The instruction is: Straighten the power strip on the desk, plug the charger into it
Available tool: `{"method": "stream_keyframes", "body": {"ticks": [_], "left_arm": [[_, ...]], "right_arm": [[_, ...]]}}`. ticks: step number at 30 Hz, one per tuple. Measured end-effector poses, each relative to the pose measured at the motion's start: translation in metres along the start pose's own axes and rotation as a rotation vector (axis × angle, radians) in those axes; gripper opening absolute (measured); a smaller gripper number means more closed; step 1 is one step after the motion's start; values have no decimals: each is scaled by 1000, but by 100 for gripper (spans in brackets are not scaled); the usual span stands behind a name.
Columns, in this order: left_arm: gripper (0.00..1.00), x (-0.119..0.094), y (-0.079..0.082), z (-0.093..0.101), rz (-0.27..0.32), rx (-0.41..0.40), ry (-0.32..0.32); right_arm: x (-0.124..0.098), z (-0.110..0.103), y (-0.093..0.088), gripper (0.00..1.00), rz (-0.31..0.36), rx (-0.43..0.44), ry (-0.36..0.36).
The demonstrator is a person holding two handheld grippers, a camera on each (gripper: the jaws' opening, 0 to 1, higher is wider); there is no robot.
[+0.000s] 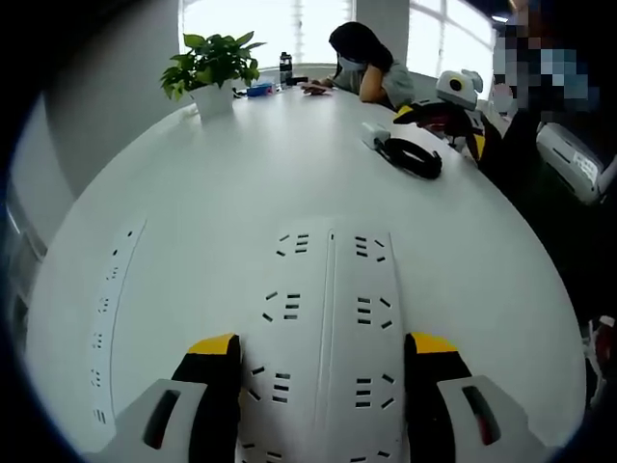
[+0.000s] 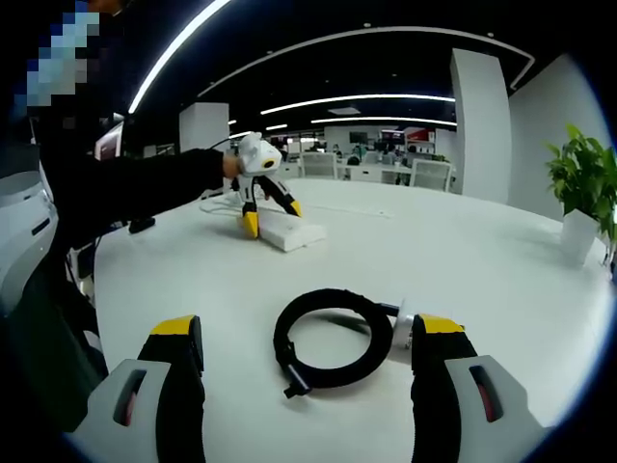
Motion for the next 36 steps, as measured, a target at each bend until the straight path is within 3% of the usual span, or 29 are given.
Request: {"method": "stream_keyframes", "body": {"ticks": [36], "left_arm": [[68,19,27,-1,33,-117,45]], "right_arm": [[-2,1,-3,89,14,10,13]]}}
Point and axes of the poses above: the point that each gripper's makers call its tool centre point, and the gripper's own axes: x roughly forward along the fingers, z roughly to its right, y roughly out of its top, the point moved 6 cm from there along -x, roughly backward along the fingers, and after that the axes turned 11 degrees about y, right-handed, at the moved point
